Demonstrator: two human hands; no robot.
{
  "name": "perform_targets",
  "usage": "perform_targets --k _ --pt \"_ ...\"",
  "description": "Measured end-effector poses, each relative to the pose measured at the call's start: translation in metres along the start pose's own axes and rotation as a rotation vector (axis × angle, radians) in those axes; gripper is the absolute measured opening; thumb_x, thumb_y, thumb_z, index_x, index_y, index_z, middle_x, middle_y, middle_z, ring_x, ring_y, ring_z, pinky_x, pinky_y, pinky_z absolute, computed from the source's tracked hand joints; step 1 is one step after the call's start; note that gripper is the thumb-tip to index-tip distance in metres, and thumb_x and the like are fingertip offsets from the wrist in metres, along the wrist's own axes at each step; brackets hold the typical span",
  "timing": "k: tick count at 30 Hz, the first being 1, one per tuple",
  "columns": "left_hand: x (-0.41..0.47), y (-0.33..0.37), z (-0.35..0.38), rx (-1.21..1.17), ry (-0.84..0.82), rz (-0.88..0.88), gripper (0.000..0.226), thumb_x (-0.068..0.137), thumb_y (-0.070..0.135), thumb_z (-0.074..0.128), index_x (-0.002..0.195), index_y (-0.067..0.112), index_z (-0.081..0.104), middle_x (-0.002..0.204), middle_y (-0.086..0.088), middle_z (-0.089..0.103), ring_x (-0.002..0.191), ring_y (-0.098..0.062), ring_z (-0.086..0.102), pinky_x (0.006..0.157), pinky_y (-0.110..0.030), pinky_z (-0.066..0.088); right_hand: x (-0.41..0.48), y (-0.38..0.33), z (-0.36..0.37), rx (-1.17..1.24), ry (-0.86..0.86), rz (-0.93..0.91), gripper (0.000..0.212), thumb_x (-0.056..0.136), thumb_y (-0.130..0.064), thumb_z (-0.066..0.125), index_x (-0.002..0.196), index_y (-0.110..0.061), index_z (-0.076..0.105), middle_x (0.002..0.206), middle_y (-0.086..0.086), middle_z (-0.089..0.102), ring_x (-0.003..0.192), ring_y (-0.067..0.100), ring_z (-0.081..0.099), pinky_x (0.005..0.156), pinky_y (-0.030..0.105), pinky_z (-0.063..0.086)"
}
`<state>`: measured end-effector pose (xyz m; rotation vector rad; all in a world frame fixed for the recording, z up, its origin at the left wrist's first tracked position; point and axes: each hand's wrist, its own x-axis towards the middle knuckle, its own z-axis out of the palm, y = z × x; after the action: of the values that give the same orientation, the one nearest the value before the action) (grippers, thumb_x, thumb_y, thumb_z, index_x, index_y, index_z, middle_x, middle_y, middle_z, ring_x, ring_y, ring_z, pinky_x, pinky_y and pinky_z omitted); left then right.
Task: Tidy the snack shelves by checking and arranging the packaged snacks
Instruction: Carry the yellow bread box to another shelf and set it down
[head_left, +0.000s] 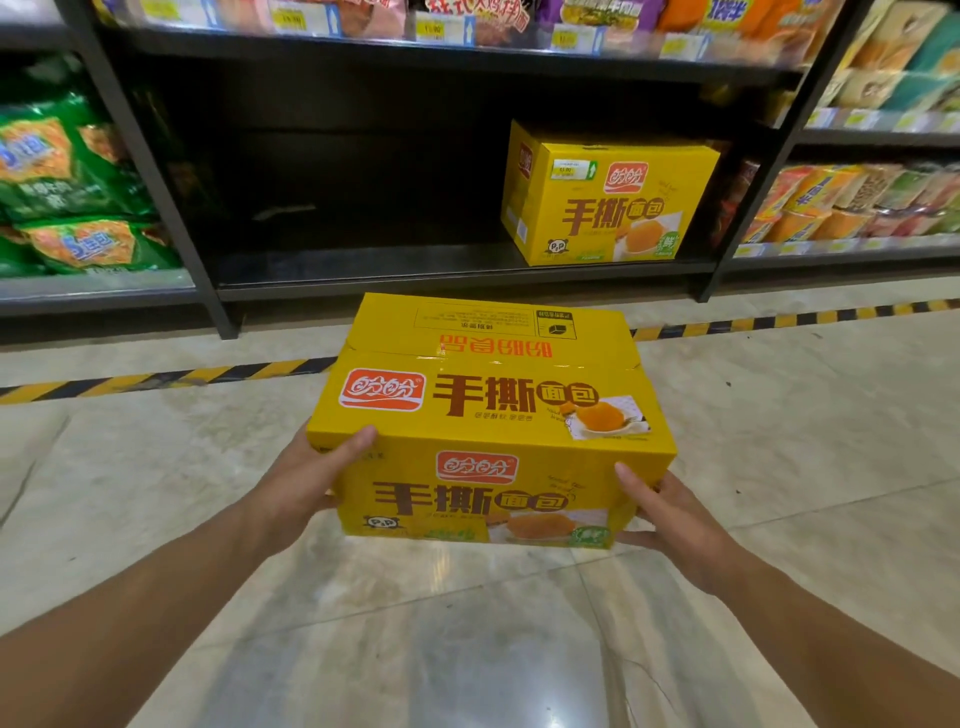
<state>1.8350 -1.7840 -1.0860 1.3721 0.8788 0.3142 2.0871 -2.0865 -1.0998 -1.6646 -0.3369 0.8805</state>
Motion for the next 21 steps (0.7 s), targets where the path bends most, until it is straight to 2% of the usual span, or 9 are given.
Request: perform_targets --k 1,3,6,9,12,17,21 --pt "-0.002 0.005 0.002 -0.039 0.019 -0.011 0.102 0.043 0.084 0.087 0.135 0.051 0.058 0.125 0.019 0.073 0.114 -0.012 0.067 0.102 -0.062 0.051 -0.001 -0.005 0.003 0.024 0.045 -0.011 0.05 0.085 -0.057 0.063 0.134 -0.045 0.056 0.125 -0.014 0.073 0.113 0.014 0.072 0.089 0.048 0.062" --pt "-0.005 0.01 0.006 -0.096 0.091 -0.048 0.073 0.073 0.073 0.08 0.137 0.045 0.057 0.131 0.011 0.068 0.12 -0.023 0.062 0.11 -0.069 0.044 0.0 -0.017 0.013 0.071 0.182 0.005 0.045 0.085 -0.063 0.065 0.125 -0.043 0.06 0.119 -0.012 0.071 0.108 0.016 0.069 0.092 0.055 0.06" --pt "-0.003 0.013 0.013 -0.147 0.186 -0.064 0.039 0.092 0.053 0.073 0.126 0.04 0.06 0.118 0.011 0.068 0.116 -0.026 0.06 0.11 -0.07 0.043 0.006 -0.027 0.025 0.135 0.348 0.032 0.043 0.089 -0.056 0.074 0.124 -0.033 0.063 0.11 -0.003 0.071 0.097 0.02 0.069 0.082 0.054 0.063" --pt "0.0 0.015 0.012 -0.158 0.216 -0.042 0.038 0.093 0.048 0.074 0.127 0.037 0.061 0.118 0.008 0.069 0.114 -0.028 0.063 0.108 -0.071 0.046 0.009 -0.035 0.028 0.146 0.378 0.022 0.043 0.091 -0.048 0.077 0.123 -0.022 0.065 0.102 0.0 0.071 0.091 0.023 0.07 0.074 0.051 0.064" --pt "0.007 0.018 0.005 -0.154 0.238 -0.033 0.033 0.094 0.047 0.073 0.124 0.037 0.064 0.116 0.007 0.07 0.112 -0.028 0.064 0.105 -0.07 0.048 0.018 -0.045 0.03 0.13 0.384 0.008 0.046 0.09 -0.046 0.078 0.124 -0.018 0.066 0.102 0.002 0.071 0.092 0.025 0.071 0.078 0.056 0.064" --pt "0.031 0.035 -0.018 -0.159 0.279 -0.01 0.018 0.093 0.05 0.074 0.107 0.04 0.068 0.117 0.008 0.071 0.118 -0.028 0.064 0.105 -0.068 0.049 0.045 -0.074 0.049 0.123 0.365 -0.037 0.04 0.091 -0.044 0.078 0.122 -0.021 0.068 0.103 -0.001 0.072 0.092 0.02 0.07 0.081 0.058 0.064" --pt "0.049 0.062 -0.041 -0.195 0.321 -0.001 0.03 0.093 0.049 0.074 0.119 0.039 0.062 0.127 0.002 0.067 0.12 -0.028 0.06 0.106 -0.069 0.048 0.068 -0.109 0.071 0.126 0.335 -0.072 0.028 0.093 -0.042 0.076 0.115 -0.026 0.07 0.105 -0.003 0.073 0.094 0.017 0.07 0.081 0.056 0.064"
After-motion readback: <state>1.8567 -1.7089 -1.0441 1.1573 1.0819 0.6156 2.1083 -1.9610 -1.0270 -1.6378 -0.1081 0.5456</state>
